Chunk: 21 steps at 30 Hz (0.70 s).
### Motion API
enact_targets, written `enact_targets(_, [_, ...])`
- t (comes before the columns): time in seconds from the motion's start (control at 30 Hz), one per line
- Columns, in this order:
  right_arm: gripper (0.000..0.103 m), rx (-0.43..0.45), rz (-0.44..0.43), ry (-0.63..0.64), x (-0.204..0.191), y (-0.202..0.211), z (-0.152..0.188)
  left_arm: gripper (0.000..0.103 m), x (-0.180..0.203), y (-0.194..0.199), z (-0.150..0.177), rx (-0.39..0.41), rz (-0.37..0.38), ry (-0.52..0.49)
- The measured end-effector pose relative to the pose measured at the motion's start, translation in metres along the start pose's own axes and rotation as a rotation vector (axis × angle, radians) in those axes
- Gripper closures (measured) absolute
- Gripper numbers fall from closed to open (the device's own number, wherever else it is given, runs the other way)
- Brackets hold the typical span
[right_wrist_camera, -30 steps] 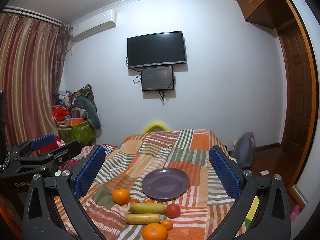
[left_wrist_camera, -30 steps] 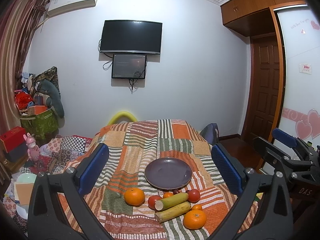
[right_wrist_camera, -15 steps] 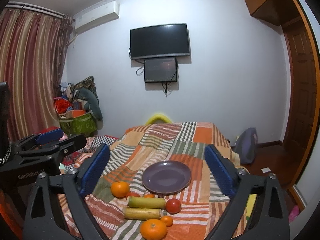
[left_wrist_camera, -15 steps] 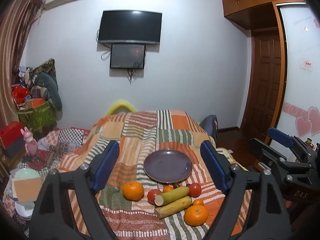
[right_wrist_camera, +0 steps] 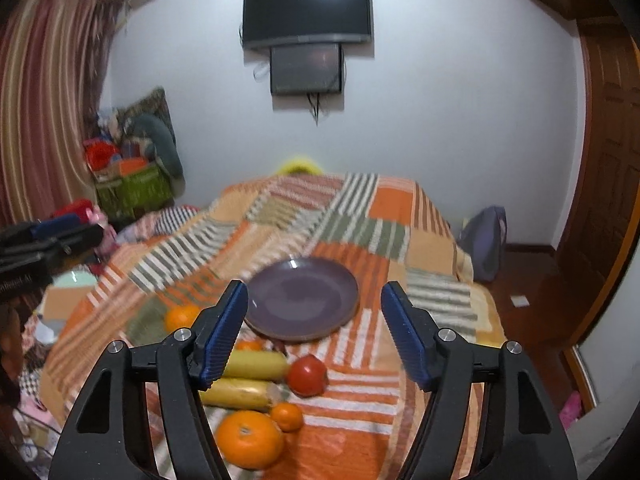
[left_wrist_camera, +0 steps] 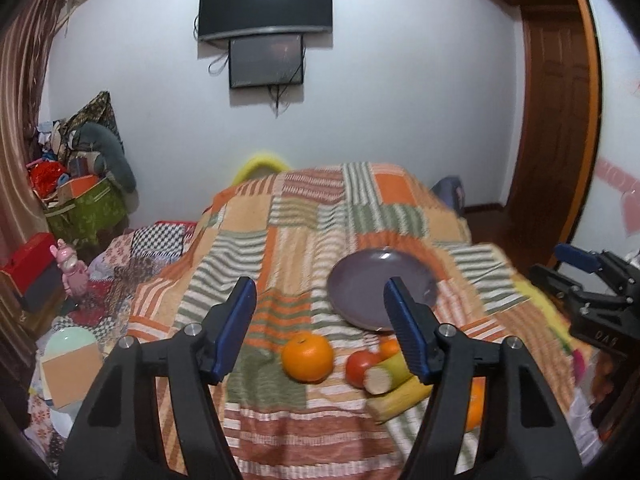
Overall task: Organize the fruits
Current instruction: 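Grasp the large orange with the left tool while the right tool grasps the red tomato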
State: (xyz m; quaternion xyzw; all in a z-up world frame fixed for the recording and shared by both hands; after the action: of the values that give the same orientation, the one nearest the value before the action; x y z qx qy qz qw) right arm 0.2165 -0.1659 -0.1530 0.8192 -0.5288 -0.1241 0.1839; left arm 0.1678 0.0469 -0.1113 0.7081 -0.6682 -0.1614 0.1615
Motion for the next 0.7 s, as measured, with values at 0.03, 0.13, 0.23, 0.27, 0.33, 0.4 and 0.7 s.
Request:
enact_targets(0.03, [0.037, -0.034, -0.010, -0.003, 0.003, -0.007, 0.006, 0.036, -0.003, -0.008, 0.004, -0.020, -0.005, -0.001])
enact_targets(0.13, [0.037, -0.085, -0.009, -0.005, 0.007, -0.022, 0.018, 0.036, -0.012, -0.032, 0.016, -0.080, -0.003, 0.003])
enact_targets(0.23, [0.037, -0.130, -0.013, -0.012, 0.011, -0.036, 0.031, 0.036, -0.017, -0.054, 0.029, -0.135, -0.001, 0.004])
enact_targets(0.27, [0.037, -0.147, -0.017, -0.020, 0.011, -0.042, 0.034, 0.036, -0.018, -0.060, 0.033, -0.150, 0.001, 0.003])
enact_targets(0.33, [0.037, -0.180, -0.028, -0.036, 0.013, -0.050, 0.043, 0.035, -0.020, -0.072, 0.043, -0.187, 0.004, 0.004])
enact_targets(0.4, [0.037, -0.214, -0.037, -0.049, 0.013, -0.058, 0.052, 0.033, -0.022, -0.086, 0.053, -0.231, 0.015, 0.009])
enact_targets(0.7, [0.037, -0.321, -0.091, -0.103, 0.017, -0.083, 0.081, 0.031, -0.027, -0.136, 0.095, -0.391, 0.057, 0.044])
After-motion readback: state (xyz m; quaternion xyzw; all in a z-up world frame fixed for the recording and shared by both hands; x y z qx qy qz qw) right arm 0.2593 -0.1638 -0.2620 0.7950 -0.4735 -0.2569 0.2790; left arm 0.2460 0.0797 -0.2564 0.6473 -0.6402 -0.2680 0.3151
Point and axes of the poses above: each gripper's, at about its wrist camera, not at the fingertips, and y roughly against the way its jaws point, x to its right, z to its underside, the point moved 8 cm from there along -y, roughly the way its jaws point, and after that the axes turned 3 degrees about x, right-handed, at the moved point
